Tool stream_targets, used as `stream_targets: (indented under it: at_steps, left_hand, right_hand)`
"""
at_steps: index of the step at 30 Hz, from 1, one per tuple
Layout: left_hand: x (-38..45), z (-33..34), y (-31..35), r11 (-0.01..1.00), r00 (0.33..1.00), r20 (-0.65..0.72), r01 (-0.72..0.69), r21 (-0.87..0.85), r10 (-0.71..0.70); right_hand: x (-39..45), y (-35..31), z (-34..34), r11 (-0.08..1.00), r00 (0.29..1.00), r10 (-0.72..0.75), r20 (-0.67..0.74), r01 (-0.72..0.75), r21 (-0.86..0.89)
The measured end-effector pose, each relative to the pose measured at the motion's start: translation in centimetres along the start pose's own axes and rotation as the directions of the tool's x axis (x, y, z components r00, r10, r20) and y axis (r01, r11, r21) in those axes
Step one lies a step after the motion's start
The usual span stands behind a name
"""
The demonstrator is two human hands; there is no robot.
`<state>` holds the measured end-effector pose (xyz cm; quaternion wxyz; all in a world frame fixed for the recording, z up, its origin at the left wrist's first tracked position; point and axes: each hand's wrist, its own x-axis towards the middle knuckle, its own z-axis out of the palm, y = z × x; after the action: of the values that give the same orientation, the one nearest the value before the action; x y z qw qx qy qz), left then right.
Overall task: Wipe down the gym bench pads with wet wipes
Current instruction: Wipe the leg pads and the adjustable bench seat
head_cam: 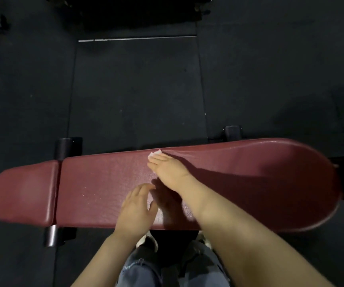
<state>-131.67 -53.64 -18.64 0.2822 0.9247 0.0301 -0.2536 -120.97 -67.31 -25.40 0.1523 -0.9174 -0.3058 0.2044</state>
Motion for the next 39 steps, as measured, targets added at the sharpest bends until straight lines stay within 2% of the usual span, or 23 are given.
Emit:
stream_targets:
  at_steps: [1, 3, 6, 8, 10, 11, 13, 14, 15, 16, 17, 19, 20, 22, 24, 25, 27, 29, 31, 33, 34, 36, 39]
  left_hand:
    - [0.1, -0.2, -0.2, 1.000, 1.000, 0.009, 0.010, 0.004, -0.010]
    - [0.4, -0.2, -0.3, 1.000, 0.999, 0.032, 0.003, 0.014, -0.003]
    - [1.1, 0.3, 0.1, 0.999, 0.997, 0.077, -0.026, 0.041, 0.023]
    - [1.5, 0.8, 0.6, 0.999, 0.995, 0.096, -0.030, 0.038, 0.026]
    - [1.7, 1.3, 1.1, 0.999, 0.994, 0.105, -0.032, 0.028, 0.029]
    - [1.8, 1.6, 1.3, 0.999, 0.993, 0.111, -0.035, 0.022, 0.032]
    - [1.8, 2.0, 1.6, 0.999, 0.992, 0.118, -0.037, 0.016, 0.035]
    - [1.8, 2.1, 1.6, 0.999, 0.992, 0.118, -0.038, 0.017, 0.035]
    - [1.7, 2.3, 1.6, 0.999, 0.992, 0.119, -0.037, 0.018, 0.035]
    - [1.6, 2.4, 1.6, 0.999, 0.992, 0.118, -0.036, 0.017, 0.034]
    - [1.6, 2.5, 1.5, 1.000, 0.993, 0.114, -0.029, 0.012, 0.027]
    - [1.5, 2.5, 1.1, 1.000, 0.996, 0.094, -0.011, 0.006, 0.011]
    - [1.5, 2.4, 0.8, 1.000, 0.996, 0.085, -0.001, 0.005, 0.001]
    - [1.4, 2.3, 0.3, 1.000, 0.997, 0.076, 0.030, 0.009, -0.031]
    - [1.0, 2.2, -0.1, 0.998, 0.996, 0.065, 0.058, 0.008, -0.058]
    - [0.8, 2.2, -0.3, 0.998, 0.996, 0.057, 0.068, -0.008, -0.067]
    - [0.3, 2.1, -0.3, 0.996, 0.997, 0.039, 0.071, -0.061, -0.069]
    - [-0.2, 2.0, -0.3, 0.995, 0.997, 0.045, 0.067, -0.068, -0.065]
    - [-0.6, 2.2, -0.3, 0.996, 0.995, 0.070, 0.077, -0.041, -0.074]
    - [-0.8, 2.4, -0.2, 0.998, 0.994, 0.090, 0.067, -0.020, -0.065]
    - [-0.8, 2.5, -0.2, 0.998, 0.994, 0.095, 0.057, -0.024, -0.055]
    - [-0.6, 2.8, 0.0, 0.999, 0.995, 0.097, 0.033, -0.030, -0.030]
    - [-0.3, 3.1, 0.1, 1.000, 0.994, 0.113, 0.004, -0.020, -0.002]
  right_hand:
    - [-1.0, 1.2, -0.3, 0.998, 0.999, -0.051, -0.017, 0.050, -0.025]
    - [-4.4, 4.4, -1.8, 0.998, 0.993, -0.034, -0.112, 0.028, -0.059]
    - [-12.5, 10.6, -5.5, 0.964, 0.954, 0.201, -0.222, -0.233, -0.130]
    - [-18.9, 15.3, -7.4, 0.889, 0.868, 0.365, -0.336, -0.432, -0.151]
    - [-24.9, 18.4, -8.5, 0.786, 0.736, 0.528, -0.425, -0.613, -0.085]
    - [-27.0, 19.0, -8.9, 0.707, 0.639, 0.623, -0.451, -0.707, -0.023]
    - [-28.9, 18.4, -9.0, 0.497, 0.383, 0.792, -0.474, -0.857, 0.137]
    - [-28.5, 17.7, -8.7, 0.422, 0.270, 0.817, -0.510, -0.882, 0.209]
    - [-27.5, 17.0, -8.3, 0.393, 0.197, 0.823, -0.532, -0.874, 0.284]
    - [-25.7, 16.2, -7.5, 0.411, 0.174, 0.821, -0.544, -0.841, 0.352]
    - [-23.4, 15.4, -6.7, 0.461, 0.188, 0.808, -0.558, -0.792, 0.400]
    - [-17.7, 12.8, -4.0, 0.581, 0.312, 0.752, -0.580, -0.730, 0.361]
    - [-14.5, 10.8, -2.8, 0.647, 0.407, 0.714, -0.569, -0.695, 0.315]
    - [-9.0, 4.9, -0.7, 0.800, 0.689, 0.562, -0.457, -0.592, 0.091]
    - [-5.7, 0.0, 1.0, 0.929, 0.926, 0.313, -0.212, -0.345, -0.134]
    - [-4.8, -1.4, 1.6, 0.974, 0.984, 0.151, -0.094, -0.164, -0.158]
    - [-4.4, -1.8, 1.5, 0.999, 0.999, -0.013, 0.030, 0.014, -0.030]
    - [-5.8, 0.4, 0.4, 0.999, 0.999, -0.037, -0.002, 0.037, 0.032]
    - [-9.1, 3.8, -1.5, 0.998, 0.999, 0.019, -0.042, -0.016, 0.056]
    - [-14.3, 8.3, -3.0, 0.989, 0.977, 0.150, -0.150, -0.146, 0.035]
    - [-17.6, 10.6, -3.7, 0.967, 0.944, 0.253, -0.212, -0.253, 0.030]
    - [-24.4, 14.0, -5.0, 0.872, 0.818, 0.477, -0.321, -0.486, 0.058]
    - [-30.1, 13.7, -5.9, 0.643, 0.522, 0.720, -0.457, -0.749, 0.157]
